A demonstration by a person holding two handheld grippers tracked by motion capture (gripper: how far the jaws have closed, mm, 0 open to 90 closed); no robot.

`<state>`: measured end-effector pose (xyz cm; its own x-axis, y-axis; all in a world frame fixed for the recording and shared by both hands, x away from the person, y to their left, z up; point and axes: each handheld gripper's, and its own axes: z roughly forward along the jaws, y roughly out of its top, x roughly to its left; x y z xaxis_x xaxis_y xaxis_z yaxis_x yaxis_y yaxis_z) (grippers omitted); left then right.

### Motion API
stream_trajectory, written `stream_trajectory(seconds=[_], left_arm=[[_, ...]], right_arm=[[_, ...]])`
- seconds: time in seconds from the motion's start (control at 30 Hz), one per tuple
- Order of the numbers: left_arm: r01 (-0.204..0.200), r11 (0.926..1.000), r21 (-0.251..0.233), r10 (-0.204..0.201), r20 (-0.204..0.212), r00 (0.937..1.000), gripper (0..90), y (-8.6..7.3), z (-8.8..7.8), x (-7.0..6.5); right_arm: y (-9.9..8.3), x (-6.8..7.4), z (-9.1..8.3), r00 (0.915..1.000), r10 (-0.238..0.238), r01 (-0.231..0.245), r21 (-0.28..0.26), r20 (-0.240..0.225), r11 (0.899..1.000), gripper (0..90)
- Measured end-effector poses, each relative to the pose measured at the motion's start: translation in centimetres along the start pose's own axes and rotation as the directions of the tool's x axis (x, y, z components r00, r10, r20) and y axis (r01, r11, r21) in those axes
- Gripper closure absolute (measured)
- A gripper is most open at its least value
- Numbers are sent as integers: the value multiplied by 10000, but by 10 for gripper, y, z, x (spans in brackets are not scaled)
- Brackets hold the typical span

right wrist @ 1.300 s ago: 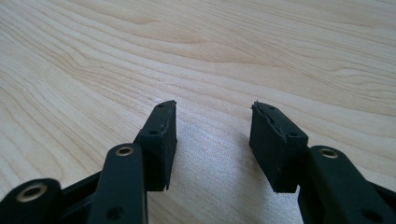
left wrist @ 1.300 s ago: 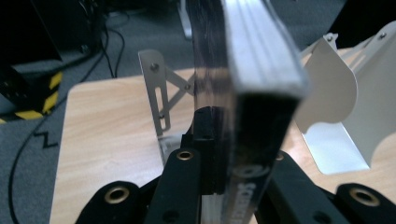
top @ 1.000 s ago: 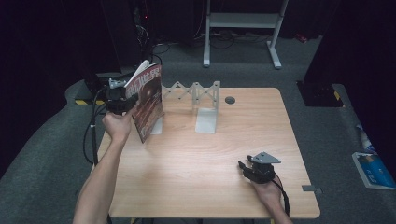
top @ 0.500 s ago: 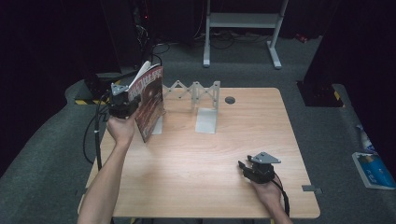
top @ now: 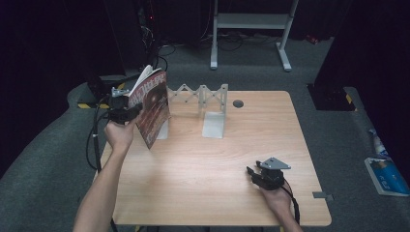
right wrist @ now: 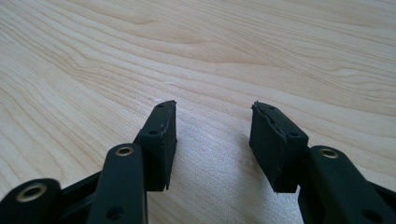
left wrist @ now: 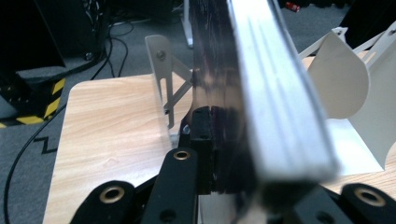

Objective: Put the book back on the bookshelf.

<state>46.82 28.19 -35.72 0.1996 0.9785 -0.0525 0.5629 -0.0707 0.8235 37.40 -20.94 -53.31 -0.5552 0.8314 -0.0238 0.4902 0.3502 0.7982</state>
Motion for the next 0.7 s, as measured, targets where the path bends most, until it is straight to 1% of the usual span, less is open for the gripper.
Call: stream_trajectory(seconds=[0.2, 0.37, 0.43, 0.47, 0.5, 0.57, 0.6, 0.7], left_arm=[[204, 9996, 192, -203, -55, 9998, 814, 2, 0, 6], [366, 9990, 238, -365, -72, 9993, 812, 3, 0, 10], [531, 9983, 239, -532, -3, 9986, 811, 2, 1, 11], [538, 9983, 235, -538, 12, 9985, 812, 2, 1, 12], [713, 9972, 221, -715, 55, 9974, 811, 2, 1, 13], [806, 9966, 195, -807, 49, 9967, 810, 1, 0, 16], [933, 9955, 180, -934, 72, 9956, 810, 1, 0, 17], [1127, 9935, 173, -1129, 102, 9936, 804, -1, 0, 22]], right_arm=[[0, 0, 0, 10000, 2, -2, 3, 3, 10000, 510], [0, 0, 0, 10000, 32, -32, 13, 0, 10000, 509], [0, 0, 0, 10000, 35, -35, 14, -1, 10000, 509], [0, 0, 0, 10000, 35, -35, 14, -1, 10000, 509], [0, 0, 0, 10000, 35, -35, 10, -1, 10000, 508], [0, 0, 0, 10000, 31, -31, 10, -3, 10000, 508], [0, 0, 0, 10000, 26, -26, 8, -3, 10000, 507], [0, 0, 0, 10000, 26, -26, 8, -6, 10000, 507]])
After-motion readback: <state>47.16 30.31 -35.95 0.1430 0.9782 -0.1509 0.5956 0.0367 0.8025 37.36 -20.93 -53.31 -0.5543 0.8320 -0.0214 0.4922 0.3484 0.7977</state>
